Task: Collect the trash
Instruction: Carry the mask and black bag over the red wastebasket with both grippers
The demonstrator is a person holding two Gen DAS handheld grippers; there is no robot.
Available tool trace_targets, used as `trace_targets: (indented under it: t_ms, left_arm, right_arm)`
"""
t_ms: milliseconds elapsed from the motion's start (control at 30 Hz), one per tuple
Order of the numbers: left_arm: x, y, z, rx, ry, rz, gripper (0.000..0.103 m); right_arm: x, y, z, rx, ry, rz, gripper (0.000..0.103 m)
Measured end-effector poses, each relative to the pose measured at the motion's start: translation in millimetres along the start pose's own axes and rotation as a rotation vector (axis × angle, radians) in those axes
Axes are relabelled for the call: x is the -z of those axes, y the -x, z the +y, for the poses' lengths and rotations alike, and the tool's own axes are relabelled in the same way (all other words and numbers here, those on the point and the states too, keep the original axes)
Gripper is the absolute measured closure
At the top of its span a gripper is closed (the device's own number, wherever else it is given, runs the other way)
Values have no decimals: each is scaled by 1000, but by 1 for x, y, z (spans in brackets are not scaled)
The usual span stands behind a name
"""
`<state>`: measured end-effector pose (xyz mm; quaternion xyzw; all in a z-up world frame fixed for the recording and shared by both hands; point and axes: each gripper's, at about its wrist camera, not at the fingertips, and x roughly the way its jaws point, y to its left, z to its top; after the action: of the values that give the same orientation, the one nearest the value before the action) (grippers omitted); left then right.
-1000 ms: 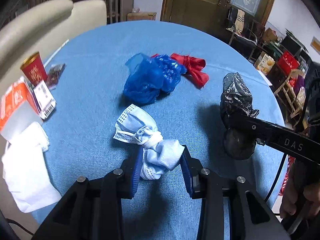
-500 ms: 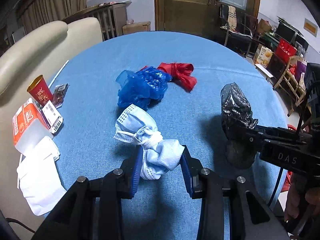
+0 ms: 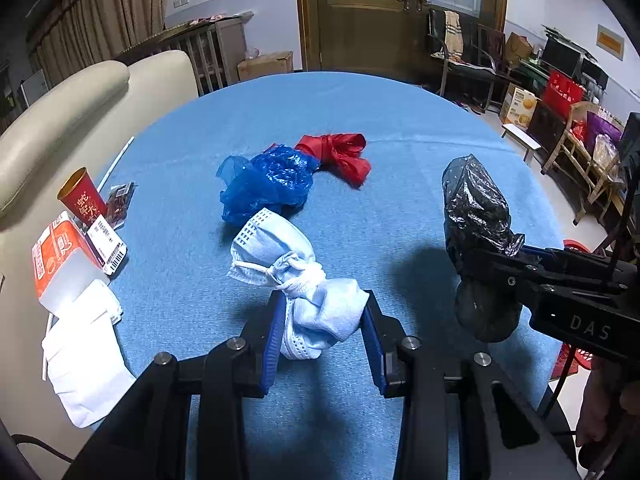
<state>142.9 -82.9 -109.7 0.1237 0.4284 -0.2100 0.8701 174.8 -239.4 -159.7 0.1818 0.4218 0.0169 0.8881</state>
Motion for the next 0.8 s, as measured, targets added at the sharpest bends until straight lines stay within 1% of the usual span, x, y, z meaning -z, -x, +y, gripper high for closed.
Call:
trace_targets:
  t_ms: [500,800]
  left_arm:
    - [2,15,-29,7,-53,-9,64]
    - [3,26,-49,9,-96,-22,64]
  right_arm:
    - [12,32,-6,-1,-3,-45,58]
    - [22,53,-18,12,-13,-70,58]
